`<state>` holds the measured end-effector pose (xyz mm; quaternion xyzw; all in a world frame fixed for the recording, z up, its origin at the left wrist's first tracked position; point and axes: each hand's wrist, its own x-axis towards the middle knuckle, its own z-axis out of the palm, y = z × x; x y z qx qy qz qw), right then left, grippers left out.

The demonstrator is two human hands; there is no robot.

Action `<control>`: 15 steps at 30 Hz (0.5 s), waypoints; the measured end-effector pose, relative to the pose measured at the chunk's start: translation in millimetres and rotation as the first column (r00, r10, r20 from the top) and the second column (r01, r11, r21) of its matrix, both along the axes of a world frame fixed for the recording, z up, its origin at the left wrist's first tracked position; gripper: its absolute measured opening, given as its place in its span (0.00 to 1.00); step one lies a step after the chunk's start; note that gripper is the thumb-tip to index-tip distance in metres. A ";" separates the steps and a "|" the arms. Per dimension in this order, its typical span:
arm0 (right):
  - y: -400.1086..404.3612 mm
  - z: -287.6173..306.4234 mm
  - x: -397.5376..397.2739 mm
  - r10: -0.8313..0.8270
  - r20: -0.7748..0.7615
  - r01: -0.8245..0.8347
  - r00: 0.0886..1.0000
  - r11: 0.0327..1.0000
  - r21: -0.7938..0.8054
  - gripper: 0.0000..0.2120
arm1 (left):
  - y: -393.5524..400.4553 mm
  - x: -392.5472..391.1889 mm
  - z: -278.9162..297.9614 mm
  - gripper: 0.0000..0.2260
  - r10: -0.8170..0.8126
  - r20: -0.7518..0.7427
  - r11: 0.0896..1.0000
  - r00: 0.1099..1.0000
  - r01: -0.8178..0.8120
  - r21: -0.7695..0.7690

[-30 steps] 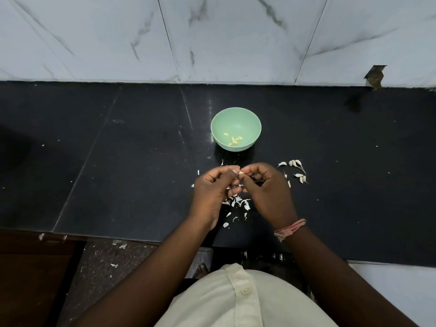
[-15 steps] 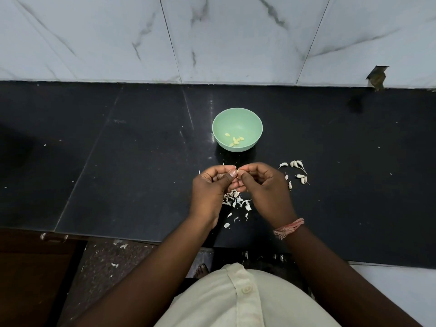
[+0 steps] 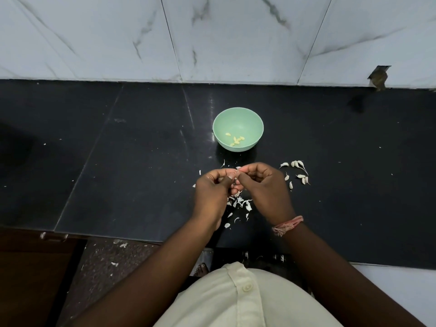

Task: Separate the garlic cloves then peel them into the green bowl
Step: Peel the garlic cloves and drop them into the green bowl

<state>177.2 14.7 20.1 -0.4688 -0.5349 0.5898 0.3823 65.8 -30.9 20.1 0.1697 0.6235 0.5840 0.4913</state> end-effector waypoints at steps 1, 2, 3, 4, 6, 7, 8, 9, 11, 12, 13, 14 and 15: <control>0.5 -0.2 0.4 0.005 0.005 -0.005 1.000 1.000 0.006 0.03 | -1.0 -0.4 1.0 0.05 -0.016 -0.054 1.000 0.998 0.017 0.008; 1.0 -0.1 1.1 0.016 0.013 -0.016 1.000 1.000 0.015 0.04 | -2.3 -0.4 2.4 0.05 -0.030 -0.112 0.999 0.993 0.032 0.017; 1.6 -0.2 1.4 0.027 0.008 -0.027 1.000 0.999 0.020 0.04 | -3.6 -0.9 3.6 0.04 -0.036 -0.167 0.999 0.985 0.041 0.028; 2.3 0.2 1.6 0.035 -0.013 -0.035 0.999 0.999 0.019 0.04 | -4.5 -1.2 5.2 0.04 -0.030 -0.216 0.998 0.976 0.040 0.044; 2.7 0.1 -0.2 0.010 -0.090 -0.012 0.996 0.999 -0.030 0.04 | -5.1 -2.7 4.5 0.03 -0.002 -0.353 0.998 0.936 0.026 0.066; 2.1 0.1 -1.1 -0.024 -0.142 0.014 0.990 0.997 -0.076 0.04 | -5.4 -3.5 2.7 0.02 0.009 -0.433 0.997 0.901 0.026 0.074; 1.6 -0.3 -1.9 -0.062 -0.188 0.040 0.980 0.992 -0.120 0.04 | -6.0 -3.3 0.8 0.03 0.014 -0.496 0.996 0.868 0.034 0.088; 0.7 -0.5 -3.0 -0.093 -0.216 0.061 0.972 0.986 -0.153 0.04 | -7.1 -2.9 -0.6 0.03 0.016 -0.537 0.994 0.843 0.044 0.099; -0.7 -1.8 -5.2 -0.125 -0.223 0.087 0.967 0.981 -0.174 0.04 | -8.8 -2.0 -1.7 0.05 0.004 -0.563 0.991 0.826 0.073 0.114; -1.0 -2.2 -5.8 -0.134 -0.216 0.098 0.967 0.981 -0.170 0.04 | -9.1 -1.9 -1.9 0.06 -0.007 -0.558 0.989 0.830 0.089 0.121; -1.0 -2.6 -5.9 -0.144 -0.212 0.109 0.966 0.979 -0.171 0.04 | -9.3 -1.7 -2.2 0.07 -0.019 -0.553 0.987 0.833 0.105 0.125; -0.7 -2.8 -5.7 -0.160 -0.214 0.122 0.964 0.976 -0.182 0.03 | -9.2 -1.1 -2.6 0.08 -0.030 -0.543 0.985 0.839 0.116 0.125; 0.0 -3.0 -5.6 -0.178 -0.220 0.135 0.959 0.971 -0.197 0.03 | -9.2 -0.4 -2.7 0.09 -0.037 -0.529 0.985 0.848 0.120 0.123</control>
